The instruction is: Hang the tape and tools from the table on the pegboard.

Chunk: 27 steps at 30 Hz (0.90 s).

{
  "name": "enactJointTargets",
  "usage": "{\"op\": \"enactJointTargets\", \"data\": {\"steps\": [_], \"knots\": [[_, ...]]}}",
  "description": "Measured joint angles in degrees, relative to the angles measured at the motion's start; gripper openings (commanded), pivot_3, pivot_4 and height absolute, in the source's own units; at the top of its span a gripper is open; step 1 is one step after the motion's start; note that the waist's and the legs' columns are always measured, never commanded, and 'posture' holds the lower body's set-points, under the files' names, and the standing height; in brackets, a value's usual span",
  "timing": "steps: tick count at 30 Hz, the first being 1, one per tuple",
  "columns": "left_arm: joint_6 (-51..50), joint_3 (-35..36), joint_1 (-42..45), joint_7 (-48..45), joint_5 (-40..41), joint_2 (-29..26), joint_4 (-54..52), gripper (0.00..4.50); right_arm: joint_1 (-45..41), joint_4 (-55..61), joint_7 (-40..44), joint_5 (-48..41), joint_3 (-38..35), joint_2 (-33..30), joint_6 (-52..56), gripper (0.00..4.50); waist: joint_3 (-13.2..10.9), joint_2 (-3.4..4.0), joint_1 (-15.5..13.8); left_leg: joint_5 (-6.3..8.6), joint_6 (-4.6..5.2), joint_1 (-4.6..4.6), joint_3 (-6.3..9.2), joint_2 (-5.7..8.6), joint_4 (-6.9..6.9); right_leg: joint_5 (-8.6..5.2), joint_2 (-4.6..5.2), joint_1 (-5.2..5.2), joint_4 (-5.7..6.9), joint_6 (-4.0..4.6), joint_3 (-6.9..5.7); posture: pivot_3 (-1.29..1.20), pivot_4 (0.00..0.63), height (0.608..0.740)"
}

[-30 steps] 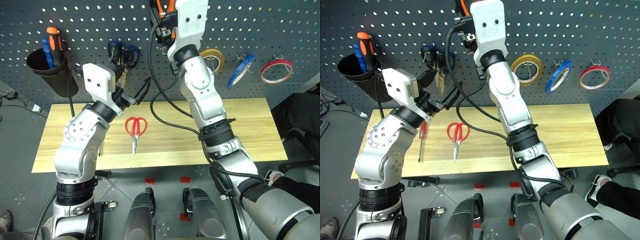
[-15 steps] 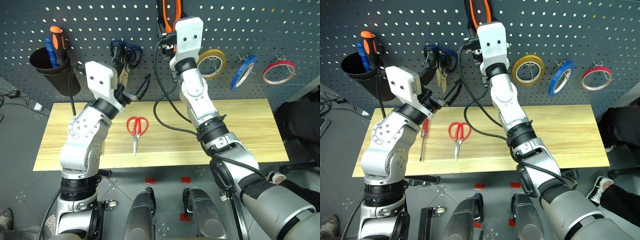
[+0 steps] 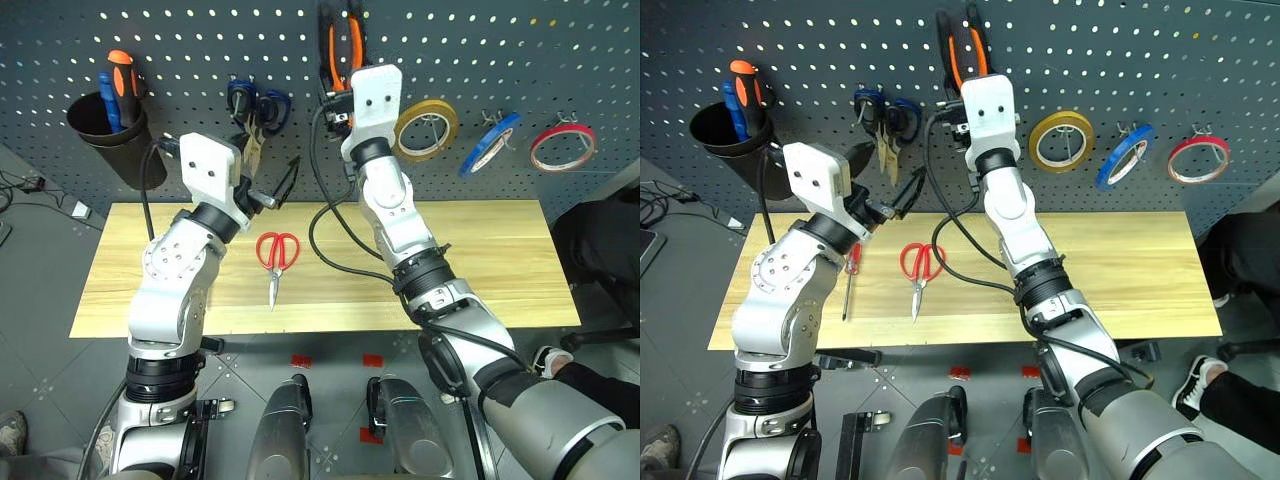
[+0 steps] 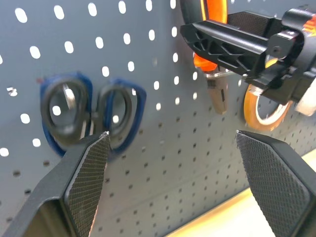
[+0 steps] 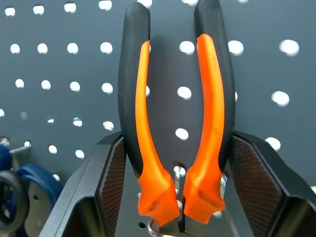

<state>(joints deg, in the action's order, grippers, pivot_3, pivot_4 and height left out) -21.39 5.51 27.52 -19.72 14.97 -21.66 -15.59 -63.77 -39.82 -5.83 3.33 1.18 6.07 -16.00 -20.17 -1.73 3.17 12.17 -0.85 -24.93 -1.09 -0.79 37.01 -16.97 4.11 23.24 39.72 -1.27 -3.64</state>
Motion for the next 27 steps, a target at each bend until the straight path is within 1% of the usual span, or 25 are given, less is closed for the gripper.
{"op": "enactJointTargets", "data": {"steps": [2, 3, 5, 6, 10, 11, 15, 20, 22, 27], "knots": [[0.2, -0.2, -0.4, 0.0, -0.4, 0.0, 0.4, 4.29, 1.0, 1.7, 0.5, -0.1, 0.0, -0.2, 1.4, 3.51, 0.0, 0.00, 0.0, 0.00, 0.00, 0.00, -0.01, 0.00, 0.00, 0.00, 0.00, 0.00, -0.01, 0.00, 0.01, -0.11, 0.327, 0.740], [0.3, -0.3, -0.7, 0.0, -0.6, 0.0, 0.5, 4.29, 1.5, 2.7, 0.8, -0.2, 0.0, -0.2, 2.0, 3.72, 0.0, 0.00, 0.0, 0.00, 0.00, 0.00, -0.01, 0.00, -0.01, 0.00, 0.00, 0.00, -0.03, 0.00, 0.01, -0.11, 0.326, 0.740], [0.5, -0.5, -1.0, 0.0, -0.8, 0.0, 0.8, 4.29, 2.5, 3.5, 1.2, -0.4, -0.1, -0.3, 3.9, 4.39, 0.0, 0.00, 0.0, 0.00, 0.00, -0.01, -0.01, 0.00, -0.01, 0.00, 0.00, 0.00, -0.04, 0.00, 0.00, -0.12, 0.325, 0.740], [0.4, -0.6, -1.0, 0.0, -0.9, 0.0, 0.9, 4.29, 3.1, 3.9, 1.7, -0.5, 0.0, -0.4, 4.9, 4.47, 0.0, 0.00, 0.0, 0.00, 0.00, -0.01, -0.01, 0.00, -0.01, 0.00, 0.00, 0.00, -0.05, 0.00, 0.00, -0.12, 0.325, 0.740], [-0.4, -0.8, -2.5, 0.1, -0.9, 0.6, 1.3, 4.29, 6.2, 8.6, 4.4, -1.4, 0.1, -1.2, 10.2, 4.47, 0.0, 0.00, 0.1, 0.00, 0.00, -0.01, -0.01, 0.00, -0.01, 0.00, 0.00, 0.00, -0.06, 0.00, 0.00, -0.12, 0.323, 0.740], [-1.0, -0.8, -3.0, 0.2, -0.8, 0.6, 1.6, 4.40, 7.1, 10.8, 5.6, -1.9, 0.2, -1.5, 12.0, 4.49, 0.0, 0.00, 0.1, 0.00, 0.00, -0.01, -0.01, 0.00, -0.02, 0.00, 0.00, 0.00, -0.06, 0.00, 0.00, -0.12, 0.323, 0.740], [-4.5, -1.0, -5.4, 0.4, -0.8, 0.6, 1.9, 4.40, 11.8, 22.6, 11.6, -3.2, 2.0, -4.1, 20.3, 4.49, 0.0, 0.00, 0.1, 0.01, 0.01, -0.01, 0.02, -0.01, -0.02, 0.00, 0.00, -0.01, -0.06, 0.00, -0.01, -0.13, 0.326, 0.740], [-13.4, -1.6, -10.4, 2.7, -2.0, -0.1, 1.0, 4.40, 22.6, 39.9, 21.8, -9.2, 5.0, -9.4, 36.5, 4.49, 0.0, 0.00, 0.1, 0.03, 0.04, -0.01, 0.07, 0.00, -0.04, 0.00, 0.00, -0.03, -0.10, 0.00, -0.01, -0.12, 0.330, 0.740], [-17.8, -1.4, -11.8, 4.4, -2.4, -0.3, 0.8, 4.40, 25.9, 44.6, 24.5, -12.2, 5.1, -11.0, 42.8, 4.49, 0.0, -0.01, 0.1, 0.07, 0.11, -0.01, 0.10, 0.00, -0.04, 0.00, 0.00, -0.03, -0.08, 0.00, -0.02, -0.13, 0.342, 0.740], [-26.8, -1.3, -14.0, 7.5, -3.2, -0.1, 0.2, 4.40, 35.1, 59.4, 32.8, -21.1, 8.3, -18.7, 57.7, 4.49, 0.0, -0.03, 0.1, 0.16, 0.27, -0.01, 0.18, 0.02, -0.04, 0.00, -0.02, -0.05, -0.09, -0.01, -0.05, -0.14, 0.352, 0.740]]}}
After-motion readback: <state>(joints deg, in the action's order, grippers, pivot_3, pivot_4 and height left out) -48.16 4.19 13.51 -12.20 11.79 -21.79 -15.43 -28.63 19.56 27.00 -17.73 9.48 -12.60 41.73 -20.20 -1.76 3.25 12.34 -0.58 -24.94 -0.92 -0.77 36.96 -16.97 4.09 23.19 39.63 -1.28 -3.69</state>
